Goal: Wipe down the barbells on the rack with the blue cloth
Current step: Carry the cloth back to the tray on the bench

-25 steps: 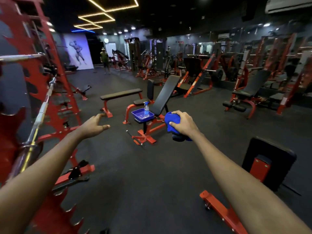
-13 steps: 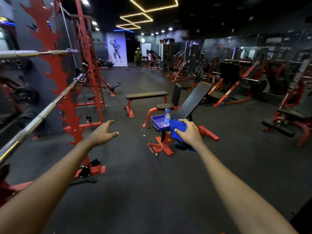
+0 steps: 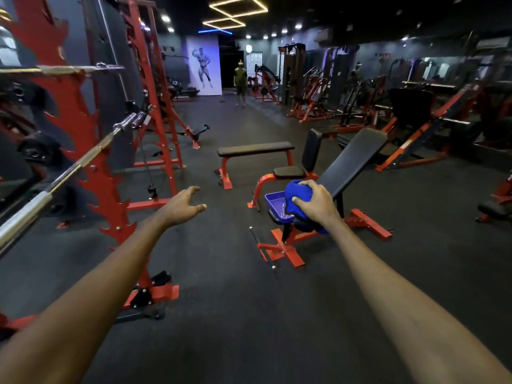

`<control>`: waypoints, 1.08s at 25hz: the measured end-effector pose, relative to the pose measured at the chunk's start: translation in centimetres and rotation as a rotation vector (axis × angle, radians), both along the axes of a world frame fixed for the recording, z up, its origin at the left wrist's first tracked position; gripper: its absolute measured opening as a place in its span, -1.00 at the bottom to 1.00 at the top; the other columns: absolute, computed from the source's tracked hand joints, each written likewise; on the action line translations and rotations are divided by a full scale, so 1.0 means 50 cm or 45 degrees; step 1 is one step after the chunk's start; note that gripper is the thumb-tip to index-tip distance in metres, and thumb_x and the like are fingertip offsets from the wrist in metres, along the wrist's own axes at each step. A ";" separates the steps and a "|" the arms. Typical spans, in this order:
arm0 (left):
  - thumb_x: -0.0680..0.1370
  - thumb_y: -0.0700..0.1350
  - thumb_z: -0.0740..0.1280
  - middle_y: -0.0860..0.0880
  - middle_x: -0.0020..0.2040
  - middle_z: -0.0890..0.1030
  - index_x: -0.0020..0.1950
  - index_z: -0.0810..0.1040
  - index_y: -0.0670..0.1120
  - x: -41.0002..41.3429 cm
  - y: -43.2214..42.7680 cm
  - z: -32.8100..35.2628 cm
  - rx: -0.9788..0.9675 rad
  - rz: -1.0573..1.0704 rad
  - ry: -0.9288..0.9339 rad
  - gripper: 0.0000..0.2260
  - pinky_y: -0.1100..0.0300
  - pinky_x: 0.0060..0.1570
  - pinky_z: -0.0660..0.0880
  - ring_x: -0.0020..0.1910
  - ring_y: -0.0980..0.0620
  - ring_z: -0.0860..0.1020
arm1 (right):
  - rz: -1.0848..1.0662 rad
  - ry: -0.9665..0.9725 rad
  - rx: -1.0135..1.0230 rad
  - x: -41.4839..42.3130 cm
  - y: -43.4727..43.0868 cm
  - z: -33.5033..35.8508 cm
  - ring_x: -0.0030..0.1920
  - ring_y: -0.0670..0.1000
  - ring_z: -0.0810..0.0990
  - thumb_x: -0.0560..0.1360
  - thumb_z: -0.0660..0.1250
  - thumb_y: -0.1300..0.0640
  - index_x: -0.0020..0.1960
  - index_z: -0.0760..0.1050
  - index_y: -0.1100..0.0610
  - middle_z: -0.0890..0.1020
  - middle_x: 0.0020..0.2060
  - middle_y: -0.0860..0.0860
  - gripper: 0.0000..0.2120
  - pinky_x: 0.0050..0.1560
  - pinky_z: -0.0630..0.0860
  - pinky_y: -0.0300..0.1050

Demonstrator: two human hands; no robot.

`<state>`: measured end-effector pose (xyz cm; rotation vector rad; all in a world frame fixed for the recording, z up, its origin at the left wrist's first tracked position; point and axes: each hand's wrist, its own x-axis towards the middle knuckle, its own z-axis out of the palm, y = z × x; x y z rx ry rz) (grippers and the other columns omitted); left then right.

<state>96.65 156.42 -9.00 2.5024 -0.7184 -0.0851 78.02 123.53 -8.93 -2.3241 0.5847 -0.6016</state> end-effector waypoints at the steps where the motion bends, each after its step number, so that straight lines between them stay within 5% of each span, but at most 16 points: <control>1: 0.61 0.07 0.37 -0.15 0.54 0.36 0.59 0.26 -0.09 0.040 -0.019 -0.011 0.018 -0.005 -0.001 -0.39 -0.03 0.44 0.36 0.47 -0.13 0.41 | 0.008 0.002 0.008 0.044 -0.015 -0.006 0.29 0.19 0.54 0.48 0.48 0.01 0.30 0.51 -0.01 0.56 0.24 0.13 -0.59 0.35 0.44 0.02; 17: 0.60 0.23 0.31 -0.17 0.49 0.42 0.56 0.30 -0.10 0.788 -0.380 -0.098 0.003 -0.022 0.119 -0.35 -0.03 0.43 0.37 0.44 -0.14 0.44 | -0.103 0.040 0.148 0.747 -0.359 -0.142 0.34 0.23 0.50 0.52 0.47 0.04 0.36 0.45 0.08 0.50 0.32 0.16 -0.54 0.34 0.45 0.11; 27: 0.64 0.22 0.23 -0.17 0.48 0.44 0.55 0.32 -0.11 1.311 -0.606 -0.174 0.005 -0.280 0.195 -0.42 -0.01 0.39 0.37 0.43 -0.13 0.45 | -0.293 0.063 0.196 1.144 -0.493 -0.224 0.33 0.17 0.49 0.51 0.48 0.06 0.36 0.44 0.07 0.50 0.29 0.12 -0.54 0.37 0.41 0.08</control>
